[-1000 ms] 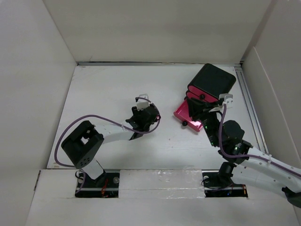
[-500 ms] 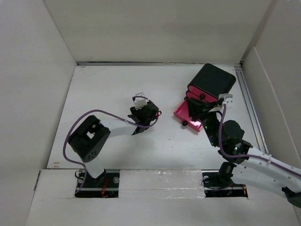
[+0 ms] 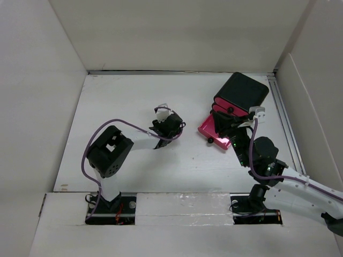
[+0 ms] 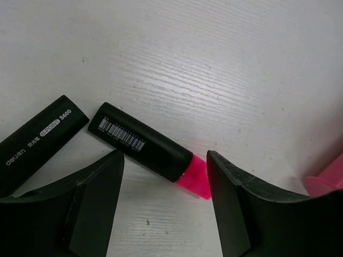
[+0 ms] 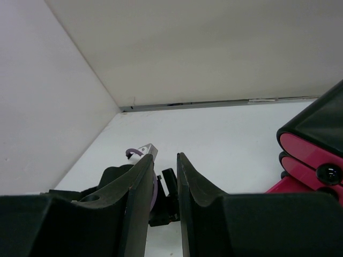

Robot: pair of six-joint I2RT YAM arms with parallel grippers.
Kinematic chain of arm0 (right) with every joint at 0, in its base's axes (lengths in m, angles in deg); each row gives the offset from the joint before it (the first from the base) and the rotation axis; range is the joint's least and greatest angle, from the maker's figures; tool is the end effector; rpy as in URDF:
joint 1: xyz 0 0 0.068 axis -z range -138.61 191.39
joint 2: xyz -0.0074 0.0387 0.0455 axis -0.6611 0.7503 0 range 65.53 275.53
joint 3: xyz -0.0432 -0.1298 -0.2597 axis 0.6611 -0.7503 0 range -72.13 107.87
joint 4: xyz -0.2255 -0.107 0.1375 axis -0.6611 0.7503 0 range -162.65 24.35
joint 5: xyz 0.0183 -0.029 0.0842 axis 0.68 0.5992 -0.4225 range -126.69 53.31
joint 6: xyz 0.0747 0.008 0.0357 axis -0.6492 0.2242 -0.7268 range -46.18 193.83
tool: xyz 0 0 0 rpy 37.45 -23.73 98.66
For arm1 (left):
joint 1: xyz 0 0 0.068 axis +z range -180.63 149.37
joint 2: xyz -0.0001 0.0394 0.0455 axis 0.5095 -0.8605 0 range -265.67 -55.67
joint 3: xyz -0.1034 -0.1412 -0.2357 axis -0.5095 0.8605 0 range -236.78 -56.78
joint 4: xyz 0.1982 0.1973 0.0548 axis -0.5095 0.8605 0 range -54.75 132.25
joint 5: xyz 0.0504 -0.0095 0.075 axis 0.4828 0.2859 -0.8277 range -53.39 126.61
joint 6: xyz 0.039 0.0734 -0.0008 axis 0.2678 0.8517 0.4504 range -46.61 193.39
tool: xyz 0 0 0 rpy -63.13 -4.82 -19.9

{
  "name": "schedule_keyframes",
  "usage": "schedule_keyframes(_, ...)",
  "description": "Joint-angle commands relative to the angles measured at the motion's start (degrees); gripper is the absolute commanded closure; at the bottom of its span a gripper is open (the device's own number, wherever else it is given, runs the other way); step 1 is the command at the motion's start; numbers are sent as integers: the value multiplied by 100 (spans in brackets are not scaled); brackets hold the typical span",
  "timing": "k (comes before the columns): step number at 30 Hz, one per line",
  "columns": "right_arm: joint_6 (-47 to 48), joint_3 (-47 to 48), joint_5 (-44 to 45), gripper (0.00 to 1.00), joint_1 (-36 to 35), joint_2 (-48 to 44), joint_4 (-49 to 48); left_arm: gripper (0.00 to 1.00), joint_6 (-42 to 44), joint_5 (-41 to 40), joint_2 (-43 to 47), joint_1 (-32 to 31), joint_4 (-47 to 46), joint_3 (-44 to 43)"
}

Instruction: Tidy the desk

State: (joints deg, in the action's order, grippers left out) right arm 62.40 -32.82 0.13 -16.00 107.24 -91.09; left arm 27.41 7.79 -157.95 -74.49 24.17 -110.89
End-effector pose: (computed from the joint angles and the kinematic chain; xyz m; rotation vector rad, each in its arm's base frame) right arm 0.1478 0.1503 0.3885 0.0208 1.3725 0.5973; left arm 0.3236 -0.2624 0.1483 -0.3119 2.1264 -0.3610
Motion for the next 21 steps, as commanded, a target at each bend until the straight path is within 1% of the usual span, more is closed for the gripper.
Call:
schedule_keyframes(1, -9, 217, -8, 70, 8, 3, -187, 41, -26, 69, -142, 44, -115, -258)
schedule_keyframes(5, 8, 226, 18, 70, 8, 39, -187, 42, 106, -27, -380, 44, -62, -504)
schedule_keyframes(6, 17, 218, 18, 70, 8, 47, -187, 42, 167, -36, -459, 44, -36, -678)
schedule_keyframes(8, 8, 226, 27, 70, 8, 56, -187, 42, 220, -27, -538, 44, -44, -715)
schedule_keyframes(12, 26, 226, 89, 70, 8, 56, -195, 48, 422, 60, -644, 44, -71, -873)
schedule_keyframes(15, 61, 218, 177, 70, 8, 39, -195, 55, 546, 104, -662, 44, -106, -786)
schedule_keyframes(16, 44, 217, 177, 70, 8, 39, -195, 64, 563, 104, -644, 44, -123, -751)
schedule_keyframes(17, 52, 200, 168, 70, 8, 12, -213, 67, 624, 104, -644, 44, -123, -716)
schedule_keyframes(18, 43, 191, 168, 70, 8, 3, -222, 68, 651, 113, -644, 44, -106, -663)
schedule_keyframes(19, 43, 191, 159, 70, 8, 21, -222, 74, 669, 105, -635, 44, -88, -654)
schedule_keyframes(21, 52, 200, 159, 70, 8, 3, -222, 80, 739, 113, -627, 44, -62, -593)
